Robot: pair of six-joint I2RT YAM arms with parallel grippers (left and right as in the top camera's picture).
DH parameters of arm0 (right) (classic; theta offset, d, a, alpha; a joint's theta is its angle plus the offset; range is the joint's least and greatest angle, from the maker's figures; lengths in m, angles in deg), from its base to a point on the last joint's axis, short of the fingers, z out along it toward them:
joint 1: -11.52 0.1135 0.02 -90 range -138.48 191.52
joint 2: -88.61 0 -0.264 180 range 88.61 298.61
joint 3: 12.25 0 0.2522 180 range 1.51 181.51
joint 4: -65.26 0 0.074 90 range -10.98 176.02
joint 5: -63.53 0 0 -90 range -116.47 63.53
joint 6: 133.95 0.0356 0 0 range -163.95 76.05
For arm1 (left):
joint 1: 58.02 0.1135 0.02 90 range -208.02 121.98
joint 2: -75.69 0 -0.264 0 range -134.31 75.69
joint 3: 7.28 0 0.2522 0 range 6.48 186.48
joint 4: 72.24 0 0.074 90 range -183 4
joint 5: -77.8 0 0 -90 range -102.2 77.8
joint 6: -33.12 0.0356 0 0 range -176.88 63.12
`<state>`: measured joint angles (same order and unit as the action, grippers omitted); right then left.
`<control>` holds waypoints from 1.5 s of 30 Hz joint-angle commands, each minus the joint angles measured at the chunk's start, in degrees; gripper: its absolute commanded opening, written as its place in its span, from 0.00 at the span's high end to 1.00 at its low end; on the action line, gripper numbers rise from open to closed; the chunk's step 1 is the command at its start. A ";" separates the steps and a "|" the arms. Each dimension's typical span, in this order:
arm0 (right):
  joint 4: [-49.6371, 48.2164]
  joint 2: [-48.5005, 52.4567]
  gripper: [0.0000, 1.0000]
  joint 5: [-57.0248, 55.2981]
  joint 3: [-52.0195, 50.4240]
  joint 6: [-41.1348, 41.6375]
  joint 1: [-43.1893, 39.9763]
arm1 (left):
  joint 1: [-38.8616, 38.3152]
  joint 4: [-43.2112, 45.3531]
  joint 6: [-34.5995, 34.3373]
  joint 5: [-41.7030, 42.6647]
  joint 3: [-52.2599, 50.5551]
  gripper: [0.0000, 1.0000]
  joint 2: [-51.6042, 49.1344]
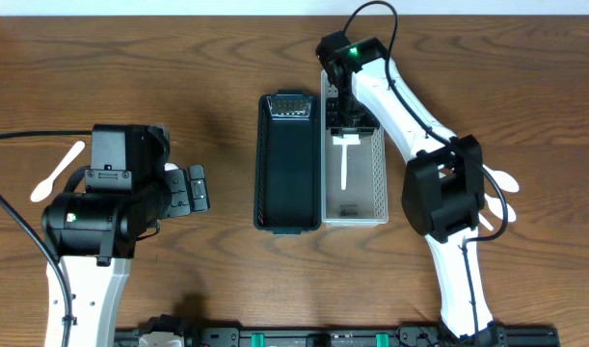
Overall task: Pack container
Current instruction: 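Carry the spoon left and drop it into the white basket, then lower the right gripper onto the white knife and grasp it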
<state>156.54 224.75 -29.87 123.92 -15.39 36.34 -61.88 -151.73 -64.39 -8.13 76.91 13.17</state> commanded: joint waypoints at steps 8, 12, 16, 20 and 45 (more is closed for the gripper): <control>1.01 -9.49 0.62 -2.23 8.37 -5.95 -5.11 | -0.09 -0.17 -0.07 -0.70 0.79 0.02 0.04; 1.90 -18.14 0.54 -4.98 13.14 -5.92 -11.15 | -0.09 -0.20 -0.07 -0.70 0.79 0.02 0.04; 6.64 -25.59 0.50 -4.79 13.35 -5.22 -20.31 | -0.09 -0.20 -0.07 -0.70 0.79 0.02 0.04; 16.48 -27.85 0.50 -6.51 13.33 0.57 -30.16 | -0.09 -0.17 -0.07 -0.70 0.79 0.02 0.04; -4.50 -27.26 0.25 1.73 -28.87 -65.57 -42.14 | -0.09 -0.20 -0.07 -0.70 0.79 0.02 0.04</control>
<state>153.83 198.04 -29.58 99.13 -68.61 -6.09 -61.88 -151.78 -64.37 -8.13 76.91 13.17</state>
